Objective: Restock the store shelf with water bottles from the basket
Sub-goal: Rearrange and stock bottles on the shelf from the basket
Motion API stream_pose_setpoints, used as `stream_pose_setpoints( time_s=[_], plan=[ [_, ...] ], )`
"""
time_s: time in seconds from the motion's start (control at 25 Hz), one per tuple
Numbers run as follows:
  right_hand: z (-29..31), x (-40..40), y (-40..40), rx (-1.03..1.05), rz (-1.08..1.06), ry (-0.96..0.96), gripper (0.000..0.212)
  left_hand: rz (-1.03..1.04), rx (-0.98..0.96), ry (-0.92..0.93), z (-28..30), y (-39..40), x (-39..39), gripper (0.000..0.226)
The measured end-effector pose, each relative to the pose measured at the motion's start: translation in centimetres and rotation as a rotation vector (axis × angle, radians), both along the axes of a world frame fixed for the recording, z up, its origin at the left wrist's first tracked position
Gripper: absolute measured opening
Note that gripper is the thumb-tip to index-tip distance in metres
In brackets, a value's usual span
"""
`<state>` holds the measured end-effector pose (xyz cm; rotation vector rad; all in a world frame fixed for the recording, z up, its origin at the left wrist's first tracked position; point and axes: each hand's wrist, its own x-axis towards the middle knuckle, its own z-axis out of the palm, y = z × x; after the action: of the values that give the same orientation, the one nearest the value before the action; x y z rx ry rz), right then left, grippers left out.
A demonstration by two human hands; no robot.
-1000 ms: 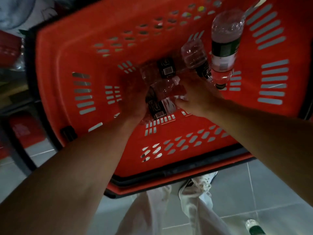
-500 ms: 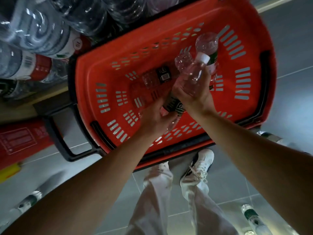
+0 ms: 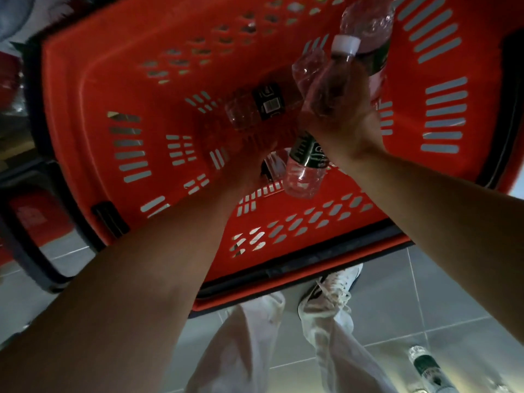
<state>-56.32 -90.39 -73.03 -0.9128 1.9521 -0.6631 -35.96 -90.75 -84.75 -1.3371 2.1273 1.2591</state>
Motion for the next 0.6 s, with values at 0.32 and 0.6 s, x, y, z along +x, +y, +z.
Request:
stream_pose_setpoints(
  time_s=[0.32,0.6],
  plan=[
    [3.1,0.2,-1.2,0.114,0.026,0.024,0.101,0.050,-0.024,-0.124,4.3,0.3,-1.1,0.084],
    [18.5,1.3,0.7,0.101,0.021,0.016,0.097,0.534,0.134,0.034,25.6,-0.1,1.6,0.095]
  ],
)
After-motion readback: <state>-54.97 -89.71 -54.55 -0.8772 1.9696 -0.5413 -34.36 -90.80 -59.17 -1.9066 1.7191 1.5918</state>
